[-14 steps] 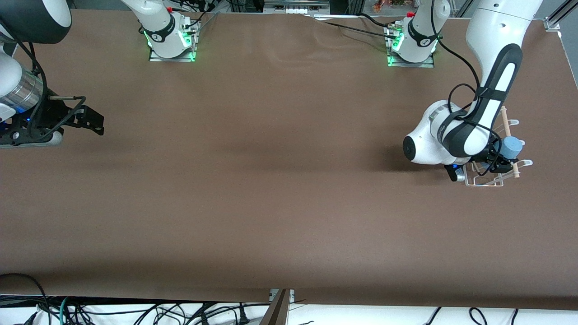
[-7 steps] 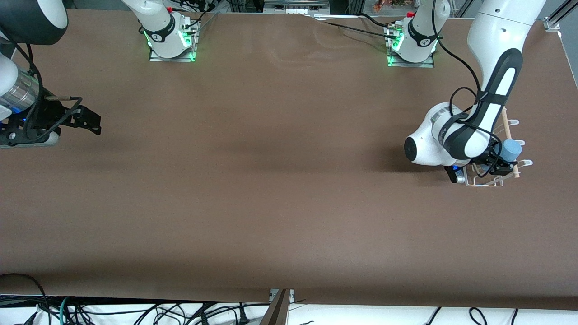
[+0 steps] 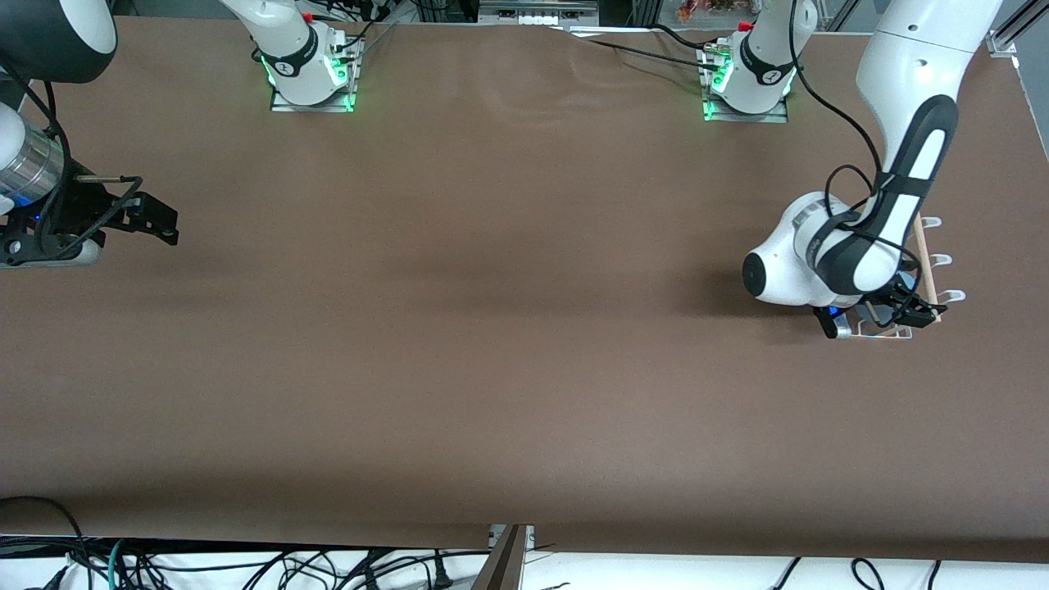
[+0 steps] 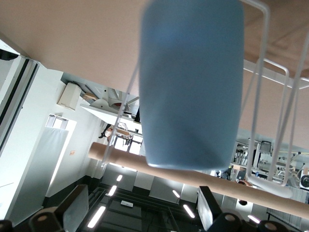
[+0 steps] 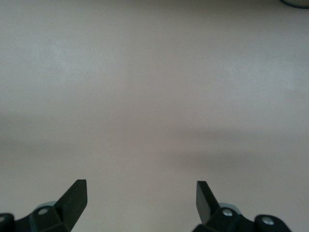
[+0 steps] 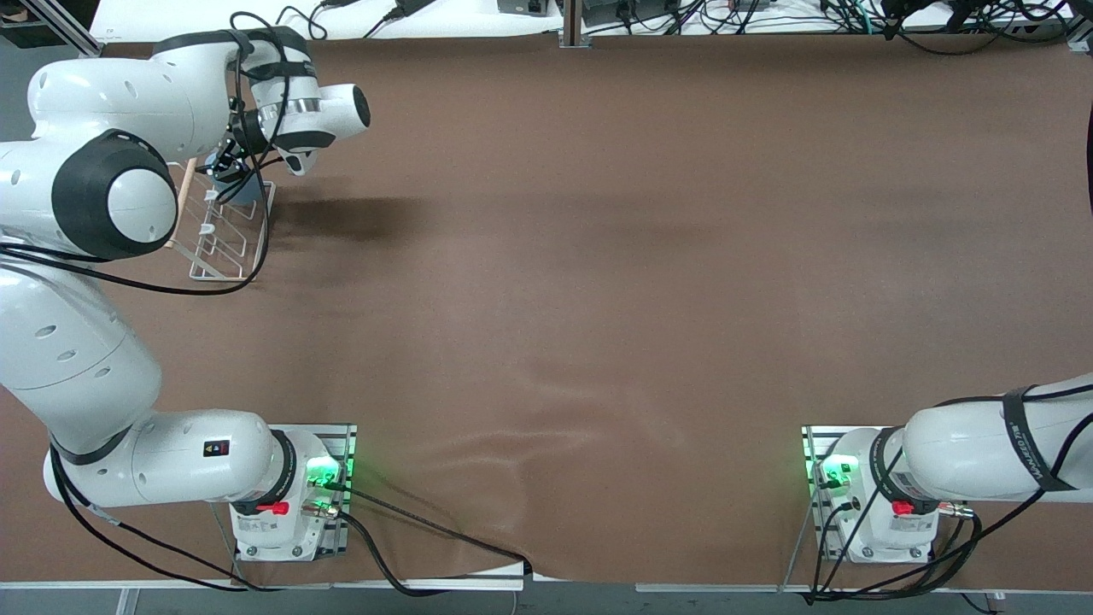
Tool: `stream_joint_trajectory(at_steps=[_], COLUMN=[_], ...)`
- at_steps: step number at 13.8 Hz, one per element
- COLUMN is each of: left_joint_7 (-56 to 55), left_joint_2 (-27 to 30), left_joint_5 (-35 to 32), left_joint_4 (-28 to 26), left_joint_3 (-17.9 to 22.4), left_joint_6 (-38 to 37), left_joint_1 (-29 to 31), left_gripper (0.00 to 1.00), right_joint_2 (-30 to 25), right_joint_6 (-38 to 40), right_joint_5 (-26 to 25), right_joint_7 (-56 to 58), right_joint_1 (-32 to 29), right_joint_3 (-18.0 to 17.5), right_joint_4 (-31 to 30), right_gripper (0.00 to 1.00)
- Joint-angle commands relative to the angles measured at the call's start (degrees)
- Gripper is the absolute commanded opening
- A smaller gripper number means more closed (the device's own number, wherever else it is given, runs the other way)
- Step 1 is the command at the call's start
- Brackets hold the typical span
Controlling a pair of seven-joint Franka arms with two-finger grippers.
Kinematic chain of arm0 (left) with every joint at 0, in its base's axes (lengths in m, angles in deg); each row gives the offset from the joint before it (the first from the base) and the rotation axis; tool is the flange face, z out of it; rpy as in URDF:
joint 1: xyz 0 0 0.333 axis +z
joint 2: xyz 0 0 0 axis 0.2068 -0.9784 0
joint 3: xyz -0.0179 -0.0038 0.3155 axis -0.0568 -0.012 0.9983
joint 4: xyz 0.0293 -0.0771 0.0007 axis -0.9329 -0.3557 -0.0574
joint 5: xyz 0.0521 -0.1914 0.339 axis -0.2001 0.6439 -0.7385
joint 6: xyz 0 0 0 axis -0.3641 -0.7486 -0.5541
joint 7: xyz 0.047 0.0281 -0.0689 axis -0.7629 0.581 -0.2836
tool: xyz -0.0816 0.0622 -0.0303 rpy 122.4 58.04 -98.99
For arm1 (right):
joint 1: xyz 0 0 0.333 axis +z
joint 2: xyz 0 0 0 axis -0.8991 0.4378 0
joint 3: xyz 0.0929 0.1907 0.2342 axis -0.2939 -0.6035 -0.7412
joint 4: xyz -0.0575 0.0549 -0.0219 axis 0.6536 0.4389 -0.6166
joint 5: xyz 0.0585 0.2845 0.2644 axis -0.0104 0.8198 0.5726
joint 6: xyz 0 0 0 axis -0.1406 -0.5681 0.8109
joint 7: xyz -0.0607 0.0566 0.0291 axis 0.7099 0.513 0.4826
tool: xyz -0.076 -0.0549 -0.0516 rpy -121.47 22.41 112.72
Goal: Transfer cup to left arm and place on rack
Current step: 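Lower the cup onto the rack pegs and open the left gripper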
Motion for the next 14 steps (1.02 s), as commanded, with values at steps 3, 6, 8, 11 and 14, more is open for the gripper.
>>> stream_joint_trajectory(at_steps=[3, 6, 8, 11, 14], left_joint_7=[0.7, -0.2, -2.3, -6.2, -5.5], left_joint_2=[2.1, 2.4, 3.2, 4.9, 8.1], left_joint_5=[18.2, 31.6, 42.2, 52.2, 55.3], left_joint_4=[10.8, 17.8, 22.2, 27.8, 32.2], left_joint_3=[-0.8, -0.9, -0.9, -2.3, -5.0], left_joint_6=[0.5, -0.4, -0.4, -1.5, -3.3], left_joint_1=[1.1, 1.0, 0.8, 0.1, 0.1], left_gripper=[1.0, 1.0, 1.0, 1.0, 1.0], right_joint_2=[-0.4, -0.4, -0.3, -0.3, -0.4], right_joint_6=[0.6, 0.6, 0.6, 0.5, 0.5], right_joint_5=[0.1, 0.1, 0.1, 0.1, 0.1], right_joint_7=[0.7, 0.7, 0.7, 0.8, 0.8], right_joint_1=[-0.5, -0.5, -0.5, -0.6, -0.6], right_joint_3=[-0.4, -0.4, -0.4, -0.4, -0.4], right_joint_4=[0.2, 0.2, 0.2, 0.2, 0.2], right_gripper=[1.0, 1.0, 1.0, 1.0, 1.0])
